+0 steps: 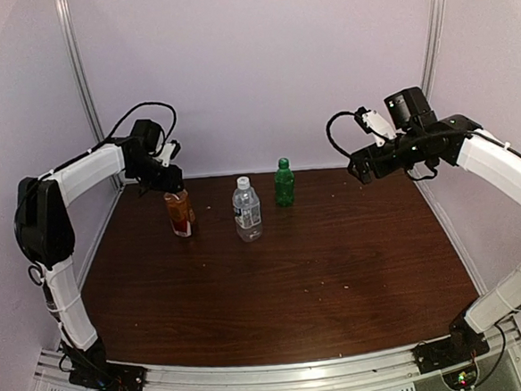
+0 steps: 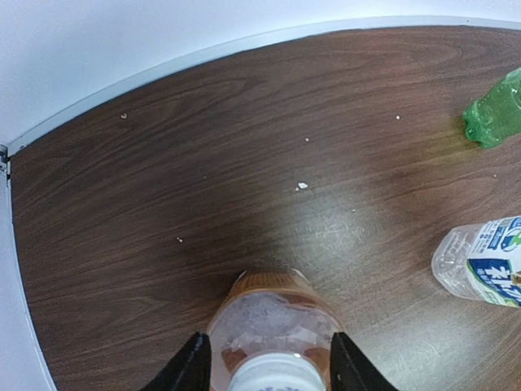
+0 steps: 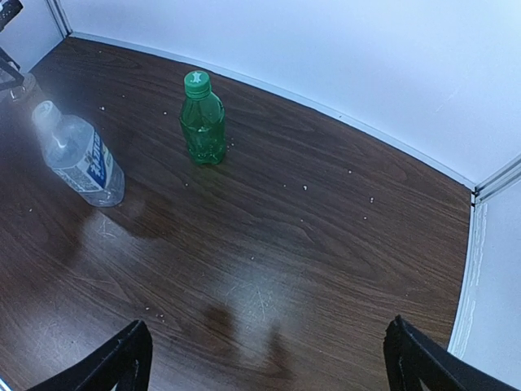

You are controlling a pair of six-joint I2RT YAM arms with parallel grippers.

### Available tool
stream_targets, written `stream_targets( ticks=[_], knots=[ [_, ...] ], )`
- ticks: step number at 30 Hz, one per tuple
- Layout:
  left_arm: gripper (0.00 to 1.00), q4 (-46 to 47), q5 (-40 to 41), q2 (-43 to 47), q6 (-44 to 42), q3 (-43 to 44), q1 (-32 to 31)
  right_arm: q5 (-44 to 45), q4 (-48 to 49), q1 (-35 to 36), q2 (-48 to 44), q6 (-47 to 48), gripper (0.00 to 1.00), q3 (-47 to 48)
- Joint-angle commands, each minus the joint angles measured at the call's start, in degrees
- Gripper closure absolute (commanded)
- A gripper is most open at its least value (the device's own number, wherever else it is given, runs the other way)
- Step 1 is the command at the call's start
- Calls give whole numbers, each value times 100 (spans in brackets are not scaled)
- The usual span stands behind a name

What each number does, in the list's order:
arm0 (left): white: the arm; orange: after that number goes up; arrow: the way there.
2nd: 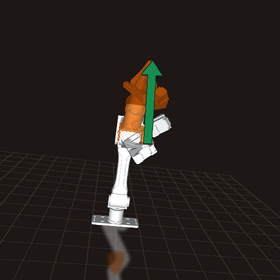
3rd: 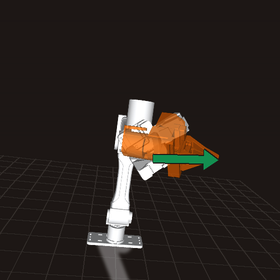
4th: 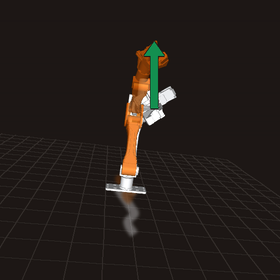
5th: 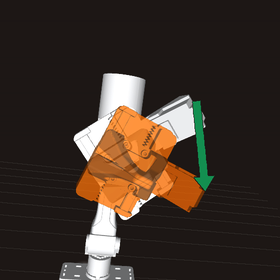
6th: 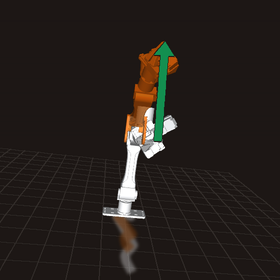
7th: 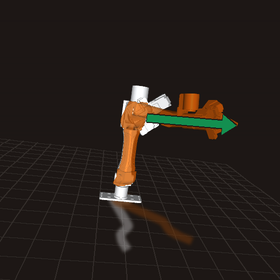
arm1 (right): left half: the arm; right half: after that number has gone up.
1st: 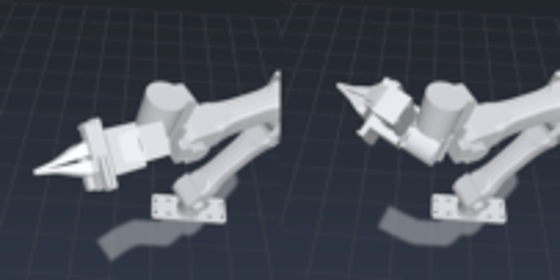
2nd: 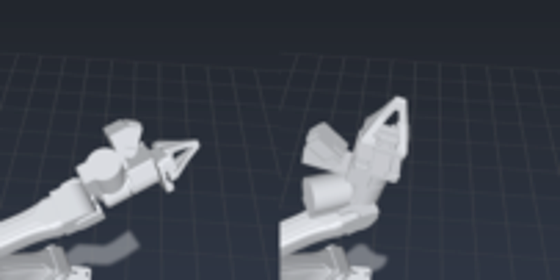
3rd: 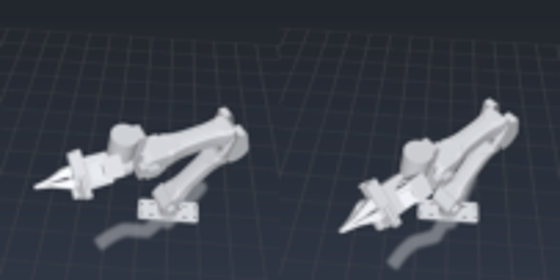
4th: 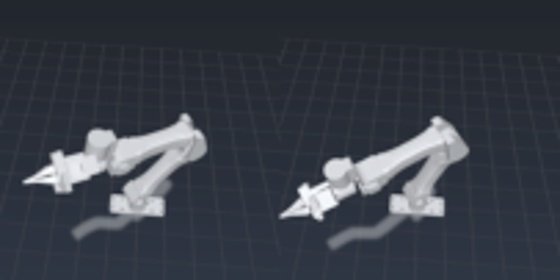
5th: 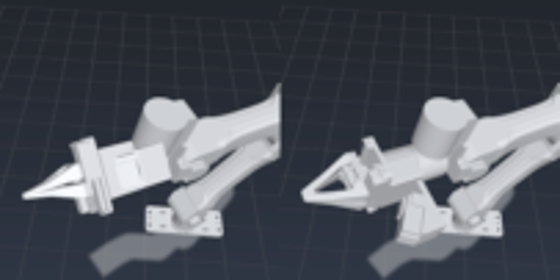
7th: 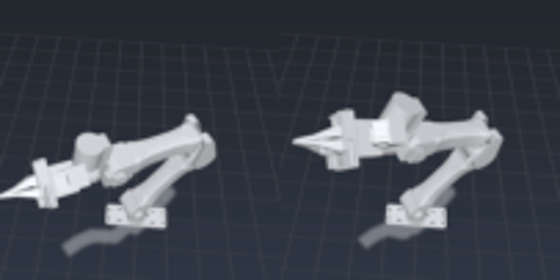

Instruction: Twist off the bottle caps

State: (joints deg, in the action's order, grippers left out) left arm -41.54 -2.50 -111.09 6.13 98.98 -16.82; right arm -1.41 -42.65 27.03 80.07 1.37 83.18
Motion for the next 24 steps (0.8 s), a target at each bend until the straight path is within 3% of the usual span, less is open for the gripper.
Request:
stream_targets(
  ticks=[1, 5, 9, 17, 24],
  knots=[
    [55, -59, -160, -40, -51, 223, 38, -54, -36, 43, 37, 5, 0, -81],
    [71, -200, -219, 46, -140, 265, 39, -50, -4, 56, 1, -22, 0, -59],
    [80, -524, -317, 377, -390, 277, 31, -114, 124, 57, -137, -22, 0, -82],
    [85, -1205, -479, 1288, -1065, -105, -508, -552, 690, 70, -388, -290, 0, -284],
    [87, -1162, -1405, 2162, -1184, -462, -1300, -1334, 1092, 133, -569, -418, 0, -480]
  ],
)
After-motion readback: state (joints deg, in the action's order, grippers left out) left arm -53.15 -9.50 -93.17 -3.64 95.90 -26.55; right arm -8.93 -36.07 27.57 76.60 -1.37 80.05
